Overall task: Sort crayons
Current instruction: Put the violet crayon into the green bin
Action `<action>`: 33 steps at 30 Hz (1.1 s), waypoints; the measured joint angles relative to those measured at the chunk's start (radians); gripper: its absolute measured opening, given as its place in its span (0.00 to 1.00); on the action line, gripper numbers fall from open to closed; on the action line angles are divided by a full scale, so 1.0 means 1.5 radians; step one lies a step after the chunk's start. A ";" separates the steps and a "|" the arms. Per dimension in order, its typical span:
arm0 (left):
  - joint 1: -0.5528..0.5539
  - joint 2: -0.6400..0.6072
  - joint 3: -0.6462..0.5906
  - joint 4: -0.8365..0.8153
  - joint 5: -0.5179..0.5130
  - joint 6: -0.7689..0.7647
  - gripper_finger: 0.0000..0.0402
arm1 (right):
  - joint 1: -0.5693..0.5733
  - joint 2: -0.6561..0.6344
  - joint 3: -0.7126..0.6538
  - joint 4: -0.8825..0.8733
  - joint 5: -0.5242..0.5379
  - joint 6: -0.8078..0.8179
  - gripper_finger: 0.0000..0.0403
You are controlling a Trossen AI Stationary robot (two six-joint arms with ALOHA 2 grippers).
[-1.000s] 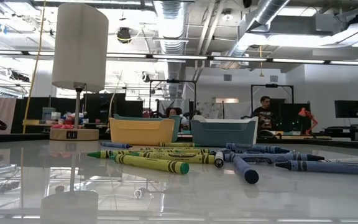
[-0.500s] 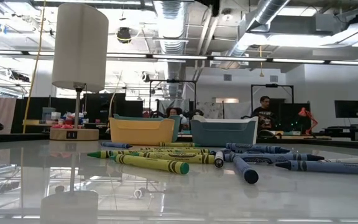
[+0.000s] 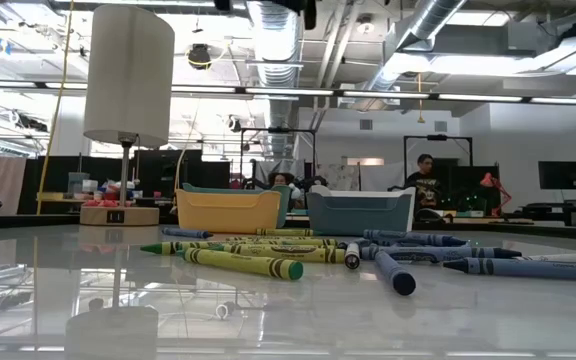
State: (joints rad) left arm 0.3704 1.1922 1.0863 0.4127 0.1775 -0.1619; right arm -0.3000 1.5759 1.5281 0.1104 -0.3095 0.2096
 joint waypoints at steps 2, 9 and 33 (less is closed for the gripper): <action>0.006 0.001 0.000 -0.006 0.004 0.000 0.01 | 0.000 0.009 0.011 -0.005 -0.001 -0.001 0.51; 0.039 0.000 0.000 -0.034 0.042 -0.011 0.01 | -0.001 0.011 0.016 -0.010 0.016 -0.008 0.09; 0.108 -0.010 0.000 -0.325 -0.071 0.020 0.52 | -0.091 0.053 0.017 -0.129 0.083 -0.033 0.00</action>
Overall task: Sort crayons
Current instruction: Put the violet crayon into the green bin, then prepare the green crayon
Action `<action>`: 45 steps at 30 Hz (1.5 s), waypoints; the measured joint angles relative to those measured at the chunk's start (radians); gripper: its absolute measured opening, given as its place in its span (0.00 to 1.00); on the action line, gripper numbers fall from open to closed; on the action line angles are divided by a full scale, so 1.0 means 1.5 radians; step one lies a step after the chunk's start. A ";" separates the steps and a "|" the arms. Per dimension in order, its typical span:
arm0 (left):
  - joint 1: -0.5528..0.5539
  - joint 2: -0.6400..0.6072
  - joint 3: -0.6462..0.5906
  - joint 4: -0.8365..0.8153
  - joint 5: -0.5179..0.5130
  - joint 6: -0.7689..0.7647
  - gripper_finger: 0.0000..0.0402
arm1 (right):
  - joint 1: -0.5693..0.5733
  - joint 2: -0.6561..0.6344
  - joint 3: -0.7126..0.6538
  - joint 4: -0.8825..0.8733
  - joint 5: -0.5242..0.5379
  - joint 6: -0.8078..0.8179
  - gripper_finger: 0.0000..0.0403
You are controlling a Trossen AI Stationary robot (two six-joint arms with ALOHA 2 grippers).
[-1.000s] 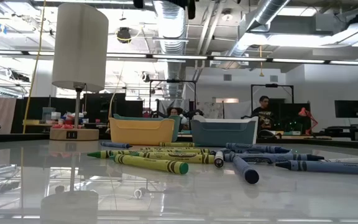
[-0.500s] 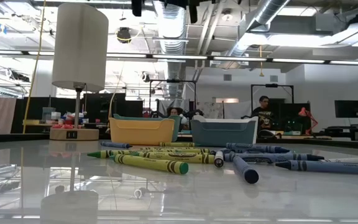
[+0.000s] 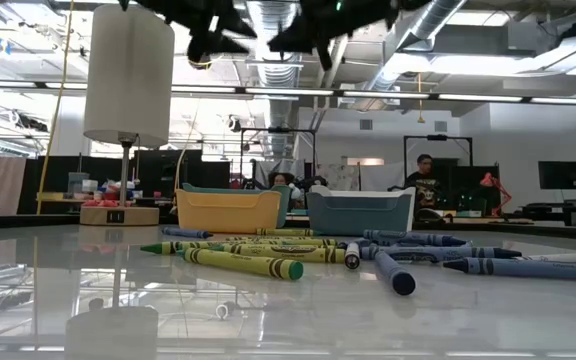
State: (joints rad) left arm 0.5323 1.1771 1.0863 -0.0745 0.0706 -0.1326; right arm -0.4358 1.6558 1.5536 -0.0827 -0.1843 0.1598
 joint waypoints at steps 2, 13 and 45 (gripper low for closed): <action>0.002 -0.004 0.000 -0.041 -0.030 -0.019 0.53 | -0.023 0.028 -0.001 -0.006 -0.011 0.000 0.00; 0.003 -0.009 0.000 -0.139 -0.092 -0.049 0.54 | -0.065 0.206 -0.002 0.020 -0.071 0.023 0.00; 0.003 -0.009 0.000 -0.272 -0.101 0.009 0.54 | -0.074 0.368 0.306 -0.353 -0.006 -0.115 0.32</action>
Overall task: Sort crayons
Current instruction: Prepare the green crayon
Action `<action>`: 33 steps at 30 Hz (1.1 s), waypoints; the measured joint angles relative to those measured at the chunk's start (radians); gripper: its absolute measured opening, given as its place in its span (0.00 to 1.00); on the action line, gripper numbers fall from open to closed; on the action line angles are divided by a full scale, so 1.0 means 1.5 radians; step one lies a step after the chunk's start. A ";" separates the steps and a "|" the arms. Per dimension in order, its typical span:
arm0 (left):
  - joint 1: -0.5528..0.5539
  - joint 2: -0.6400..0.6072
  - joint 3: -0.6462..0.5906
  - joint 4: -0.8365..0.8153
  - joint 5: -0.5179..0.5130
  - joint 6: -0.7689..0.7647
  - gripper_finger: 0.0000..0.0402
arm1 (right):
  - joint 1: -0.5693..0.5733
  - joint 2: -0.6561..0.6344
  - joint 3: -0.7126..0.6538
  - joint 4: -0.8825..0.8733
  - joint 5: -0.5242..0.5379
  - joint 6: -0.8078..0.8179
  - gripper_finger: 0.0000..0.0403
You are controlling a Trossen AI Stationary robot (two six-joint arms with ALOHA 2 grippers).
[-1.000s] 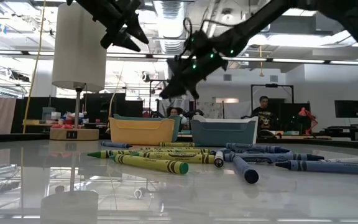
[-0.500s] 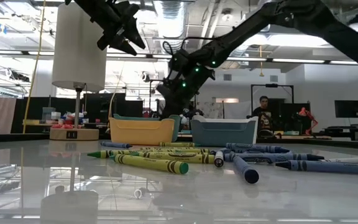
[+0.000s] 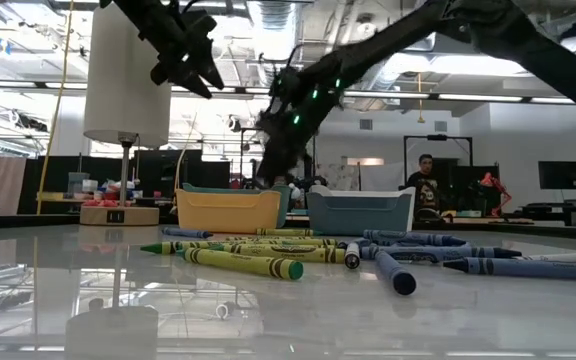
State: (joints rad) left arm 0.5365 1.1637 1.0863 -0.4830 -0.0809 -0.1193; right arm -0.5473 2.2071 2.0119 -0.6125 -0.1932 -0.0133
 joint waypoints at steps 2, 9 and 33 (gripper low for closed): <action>-0.002 0.000 0.000 -0.014 0.025 0.021 0.54 | -0.010 -0.033 0.042 -0.048 0.008 -0.036 0.32; -0.063 0.033 0.000 -0.003 0.099 0.098 0.54 | -0.054 -0.169 0.164 -0.201 0.052 -0.119 0.30; -0.366 0.468 0.245 -0.055 -0.216 0.045 0.02 | -0.065 -0.483 0.176 -0.360 0.154 -0.006 0.30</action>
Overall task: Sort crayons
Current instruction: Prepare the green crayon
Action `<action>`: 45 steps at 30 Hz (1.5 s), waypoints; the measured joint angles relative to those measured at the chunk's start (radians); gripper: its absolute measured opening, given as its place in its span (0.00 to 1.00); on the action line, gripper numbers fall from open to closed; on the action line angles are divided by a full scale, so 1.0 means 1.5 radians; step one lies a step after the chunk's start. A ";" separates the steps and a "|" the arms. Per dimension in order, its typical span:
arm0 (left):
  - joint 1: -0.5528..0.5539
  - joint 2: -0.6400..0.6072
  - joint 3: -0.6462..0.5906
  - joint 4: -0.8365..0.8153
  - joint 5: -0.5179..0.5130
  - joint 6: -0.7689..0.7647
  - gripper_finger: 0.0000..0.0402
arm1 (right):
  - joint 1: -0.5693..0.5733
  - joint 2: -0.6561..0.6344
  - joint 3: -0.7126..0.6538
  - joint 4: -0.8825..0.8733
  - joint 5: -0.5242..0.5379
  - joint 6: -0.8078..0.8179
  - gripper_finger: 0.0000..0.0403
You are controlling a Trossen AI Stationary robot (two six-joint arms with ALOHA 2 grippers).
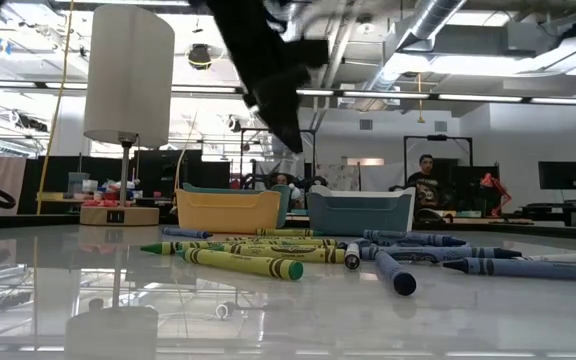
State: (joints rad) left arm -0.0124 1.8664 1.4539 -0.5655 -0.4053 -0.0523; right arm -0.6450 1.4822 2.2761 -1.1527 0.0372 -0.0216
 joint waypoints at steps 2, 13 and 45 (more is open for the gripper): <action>0.001 0.046 0.049 -0.054 -0.014 -0.029 0.01 | 0.003 -0.007 0.000 -0.015 0.000 -0.003 0.30; 0.001 0.242 0.249 -0.239 -0.067 -0.019 0.00 | 0.017 -0.021 0.000 -0.072 -0.005 0.002 0.30; 0.040 0.251 0.233 -0.236 0.059 0.145 0.00 | 0.055 -0.014 -0.005 -0.064 -0.008 0.015 0.30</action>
State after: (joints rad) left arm 0.0471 2.2430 1.8040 -0.9189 -0.3175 0.1654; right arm -0.5625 1.4609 2.2688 -1.2488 0.0257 0.0006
